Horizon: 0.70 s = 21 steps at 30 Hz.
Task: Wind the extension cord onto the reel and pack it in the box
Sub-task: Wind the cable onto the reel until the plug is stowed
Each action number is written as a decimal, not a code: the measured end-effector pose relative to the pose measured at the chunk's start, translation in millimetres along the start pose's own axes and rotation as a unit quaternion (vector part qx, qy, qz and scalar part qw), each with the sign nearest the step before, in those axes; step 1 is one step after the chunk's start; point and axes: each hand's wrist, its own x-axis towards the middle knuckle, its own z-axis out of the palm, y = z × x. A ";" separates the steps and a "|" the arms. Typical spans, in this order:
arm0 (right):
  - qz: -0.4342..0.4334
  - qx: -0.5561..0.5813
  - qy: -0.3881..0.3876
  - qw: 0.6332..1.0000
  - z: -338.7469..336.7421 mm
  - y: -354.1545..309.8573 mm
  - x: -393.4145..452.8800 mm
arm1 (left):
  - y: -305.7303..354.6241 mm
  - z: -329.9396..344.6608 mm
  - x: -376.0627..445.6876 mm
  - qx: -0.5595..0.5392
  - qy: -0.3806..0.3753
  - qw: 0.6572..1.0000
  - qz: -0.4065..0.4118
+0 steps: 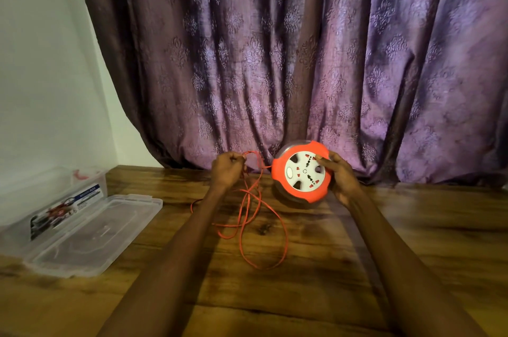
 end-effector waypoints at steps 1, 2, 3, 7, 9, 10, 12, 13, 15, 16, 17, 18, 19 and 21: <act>0.000 0.003 0.003 1.000 -0.2 1.3 -0.4 | -2.7 -0.9 2.2 -0.012 0.022 1.000 -0.013; -0.001 0.005 0.007 1.000 1.2 1.9 -1.1 | -3.2 -2.2 2.8 -0.024 0.042 0.999 -0.021; -0.005 0.006 0.016 1.000 2.3 2.5 -1.4 | -2.4 -3.8 1.9 -0.029 0.057 0.998 -0.022; -0.042 -0.001 0.081 0.996 9.2 1.4 -0.4 | -0.5 -12.2 -4.7 -0.001 0.100 0.995 0.018; -0.064 0.009 0.125 0.990 11.1 0.6 1.4 | -4.4 -17.4 -2.8 0.044 0.066 0.996 0.040; -0.070 0.014 0.143 0.987 11.3 0.8 3.0 | -6.9 -18.8 -1.1 0.071 0.028 0.996 0.046; -0.079 0.024 0.162 0.983 12.1 2.4 5.7 | -9.1 -22.1 0.9 0.111 -0.054 0.991 0.055; -0.082 0.030 0.165 0.982 12.7 3.2 6.7 | -10.1 -23.7 1.6 0.111 -0.076 0.989 0.059; -0.085 0.041 0.168 0.981 16.4 2.5 7.3 | -13.4 -25.3 4.1 0.089 -0.084 0.991 0.059; -0.086 0.045 0.168 0.981 18.3 1.5 7.3 | -13.7 -25.7 5.1 0.071 -0.081 0.993 0.054; -0.086 0.047 0.166 0.981 19.6 0.6 7.1 | -9.9 -26.9 3.4 0.044 -0.077 0.995 0.047; -0.086 0.050 0.163 0.982 20.5 0.3 6.7 | -5.3 -27.4 1.3 0.010 -0.077 0.996 0.039; -0.085 0.049 0.158 0.982 20.5 0.7 6.6 | -0.8 -27.5 -0.6 -0.027 -0.076 0.996 0.029; -0.081 0.055 0.151 0.984 20.8 2.3 5.9 | 4.3 -26.8 -1.4 -0.102 -0.080 0.992 0.010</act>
